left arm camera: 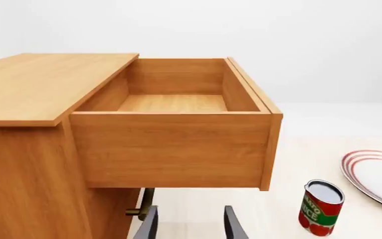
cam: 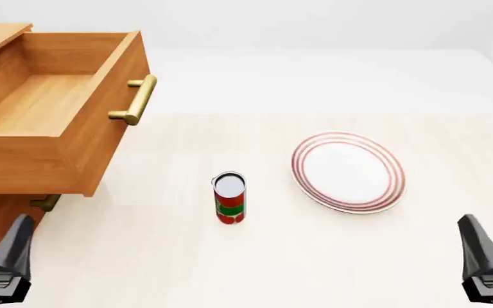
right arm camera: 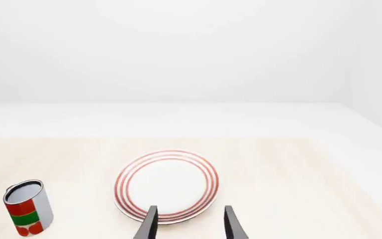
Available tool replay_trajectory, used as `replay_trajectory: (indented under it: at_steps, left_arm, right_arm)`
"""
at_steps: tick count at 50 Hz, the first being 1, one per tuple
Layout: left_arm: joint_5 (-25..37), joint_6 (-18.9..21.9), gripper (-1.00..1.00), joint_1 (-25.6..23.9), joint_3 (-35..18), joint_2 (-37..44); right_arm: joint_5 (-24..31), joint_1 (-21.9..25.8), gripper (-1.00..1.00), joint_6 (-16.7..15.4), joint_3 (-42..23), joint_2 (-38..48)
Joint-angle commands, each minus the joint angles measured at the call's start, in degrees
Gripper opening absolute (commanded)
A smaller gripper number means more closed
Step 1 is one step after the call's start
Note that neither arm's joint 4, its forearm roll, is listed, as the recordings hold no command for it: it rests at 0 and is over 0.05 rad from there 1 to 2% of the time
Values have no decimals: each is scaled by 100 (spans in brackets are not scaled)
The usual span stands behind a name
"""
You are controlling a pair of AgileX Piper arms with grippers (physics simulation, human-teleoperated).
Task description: Put the bowl in the top drawer of the cabinet.
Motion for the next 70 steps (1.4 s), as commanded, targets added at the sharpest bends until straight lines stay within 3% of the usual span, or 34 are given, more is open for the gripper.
replay_trajectory:
  at_steps: [1, 11, 25, 34, 36, 41, 53, 70]
  left_arm:
    - [5, 12, 100, -39, -29, -1]
    - [-206, 62, 100, -295, -85, -5]
    - [303, 20, 100, -439, -361, -5]
    - [1135, -440, 100, -544, -957, -3]
    - [1359, -810, 100, -604, -1050, 5]
    - [1521, -852, 100, -606, -1122, 197]
    - [2191, -879, 100, -1241, -1929, 453]
    - [2373, -1006, 100, -1952, -2335, 921]
  right_arm:
    - [10, 1, 100, 0, -19, 13]
    - [23, 2, 100, -1, -24, 5]
    - [23, 4, 100, -2, -29, 11]
    - [5, 6, 100, -2, -32, 34]
    - [-2, 6, 100, -3, -27, 35]
    - [-2, 7, 100, -3, -33, 42]
    - [48, 8, 100, -1, -83, 40]
    - [50, 7, 100, -3, -84, 40]
